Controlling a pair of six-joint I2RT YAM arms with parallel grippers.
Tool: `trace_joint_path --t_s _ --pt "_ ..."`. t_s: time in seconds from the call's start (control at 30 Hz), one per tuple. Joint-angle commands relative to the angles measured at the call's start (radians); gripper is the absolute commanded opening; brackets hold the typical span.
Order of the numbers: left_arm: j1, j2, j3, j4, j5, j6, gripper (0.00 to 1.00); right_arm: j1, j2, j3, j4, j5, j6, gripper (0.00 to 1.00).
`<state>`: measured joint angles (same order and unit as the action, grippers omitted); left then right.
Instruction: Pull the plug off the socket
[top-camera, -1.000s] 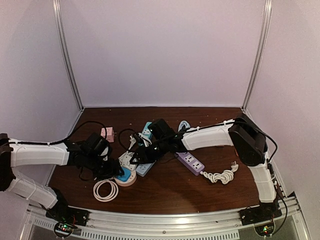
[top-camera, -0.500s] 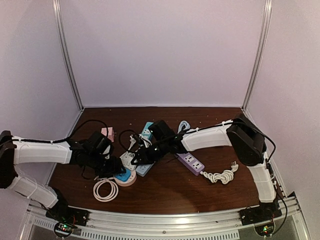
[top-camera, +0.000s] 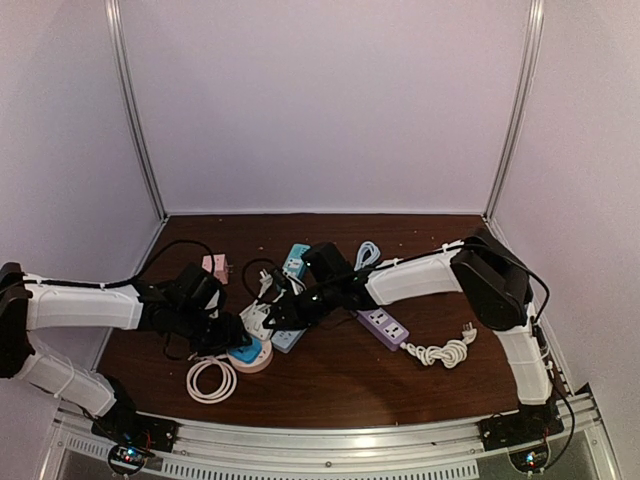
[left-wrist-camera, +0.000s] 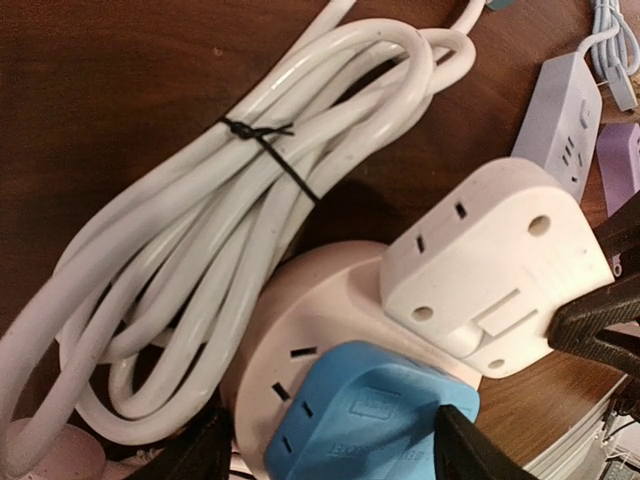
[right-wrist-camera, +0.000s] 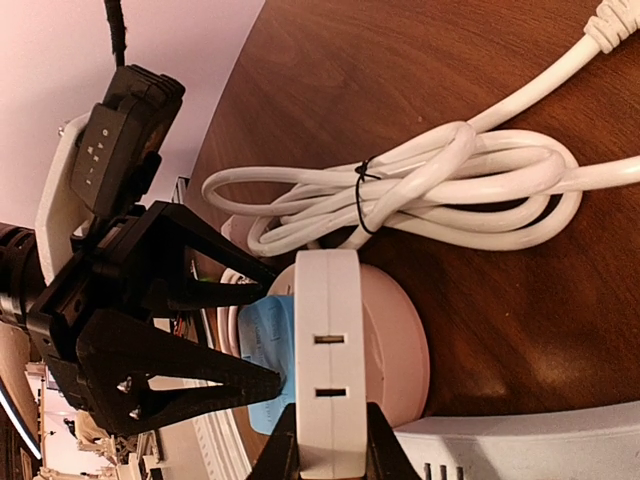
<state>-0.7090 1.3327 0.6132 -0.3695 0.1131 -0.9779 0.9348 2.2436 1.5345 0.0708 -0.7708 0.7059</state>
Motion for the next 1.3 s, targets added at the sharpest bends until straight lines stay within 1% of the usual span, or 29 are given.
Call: trace_joint_path --t_s 0.0,0.47,1.13,1.27 --pt "-0.009 0.051 -0.071 -0.151 -0.085 -0.001 0.70 0.003 -0.019 0.016 0.145 -0.056 0.078 0.01" --pt "-0.010 0.049 -0.073 -0.151 -0.089 0.000 0.70 -0.008 -0.060 -0.001 0.253 -0.074 0.126 0.01" --pt "-0.010 0.048 -0.073 -0.151 -0.098 0.005 0.70 -0.023 -0.087 0.004 0.290 -0.099 0.145 0.00" --pt "-0.010 0.051 -0.073 -0.151 -0.097 0.009 0.70 -0.032 -0.087 -0.013 0.359 -0.130 0.176 0.01"
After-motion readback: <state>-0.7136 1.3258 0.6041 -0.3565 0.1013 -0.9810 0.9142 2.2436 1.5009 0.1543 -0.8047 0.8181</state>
